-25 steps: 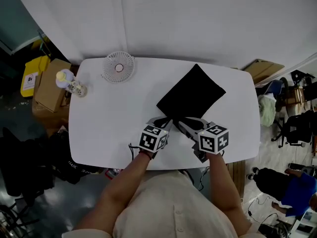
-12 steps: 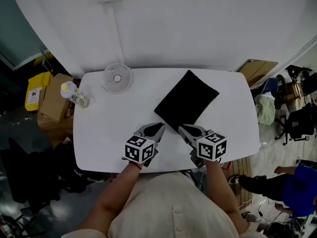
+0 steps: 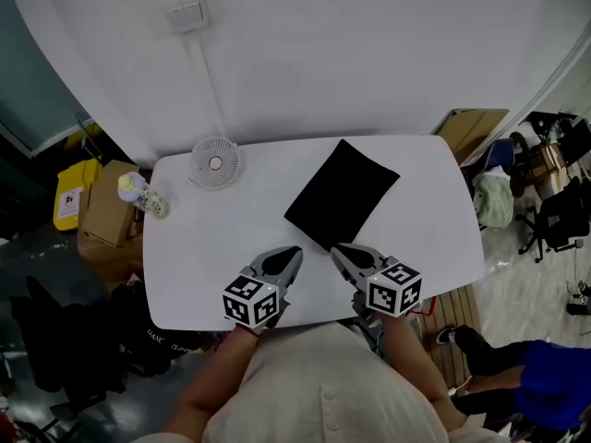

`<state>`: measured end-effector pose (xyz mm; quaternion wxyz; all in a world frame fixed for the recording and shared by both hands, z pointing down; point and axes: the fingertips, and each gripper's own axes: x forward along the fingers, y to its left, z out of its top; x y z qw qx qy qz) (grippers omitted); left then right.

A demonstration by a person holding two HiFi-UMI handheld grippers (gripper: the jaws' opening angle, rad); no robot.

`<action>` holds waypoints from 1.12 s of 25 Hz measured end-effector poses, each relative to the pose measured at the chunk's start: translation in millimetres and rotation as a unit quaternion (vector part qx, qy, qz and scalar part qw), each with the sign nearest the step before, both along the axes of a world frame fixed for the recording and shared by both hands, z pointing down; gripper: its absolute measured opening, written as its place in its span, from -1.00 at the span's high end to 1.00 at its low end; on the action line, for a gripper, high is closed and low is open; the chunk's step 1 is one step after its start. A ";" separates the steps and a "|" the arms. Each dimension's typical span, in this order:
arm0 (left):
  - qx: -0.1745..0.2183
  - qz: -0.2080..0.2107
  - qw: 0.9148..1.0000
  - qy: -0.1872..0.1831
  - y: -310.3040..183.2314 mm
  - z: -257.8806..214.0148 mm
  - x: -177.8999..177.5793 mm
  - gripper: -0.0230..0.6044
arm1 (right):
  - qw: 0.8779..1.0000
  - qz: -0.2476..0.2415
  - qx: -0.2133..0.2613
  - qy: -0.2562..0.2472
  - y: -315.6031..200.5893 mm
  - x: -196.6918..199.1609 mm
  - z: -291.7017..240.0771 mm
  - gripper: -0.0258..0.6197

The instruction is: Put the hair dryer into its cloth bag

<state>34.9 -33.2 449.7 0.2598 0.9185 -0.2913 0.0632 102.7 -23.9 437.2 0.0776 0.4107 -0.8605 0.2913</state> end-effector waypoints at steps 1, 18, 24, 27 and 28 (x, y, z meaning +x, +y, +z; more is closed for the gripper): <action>0.004 0.000 1.000 0.001 1.6 -3.2 -0.6 0.84 | 1.000 0.001 0.001 -0.001 2.5 0.6 -0.7 0.87; 0.024 -0.003 1.000 0.016 11.3 -33.1 -5.3 0.84 | 1.000 0.018 0.017 -0.008 25.2 5.5 -13.8 0.87; 0.023 -0.003 1.000 0.016 11.7 -30.6 -9.8 0.84 | 1.000 0.018 0.019 -0.008 27.4 2.3 -15.2 0.87; 0.022 0.000 1.000 0.018 13.1 -30.7 -7.1 0.84 | 1.000 0.020 0.019 -0.007 29.5 4.8 -15.8 0.87; 0.022 0.002 1.000 0.019 13.5 -31.4 -5.7 0.84 | 1.000 0.021 0.019 -0.006 29.8 5.9 -15.9 0.87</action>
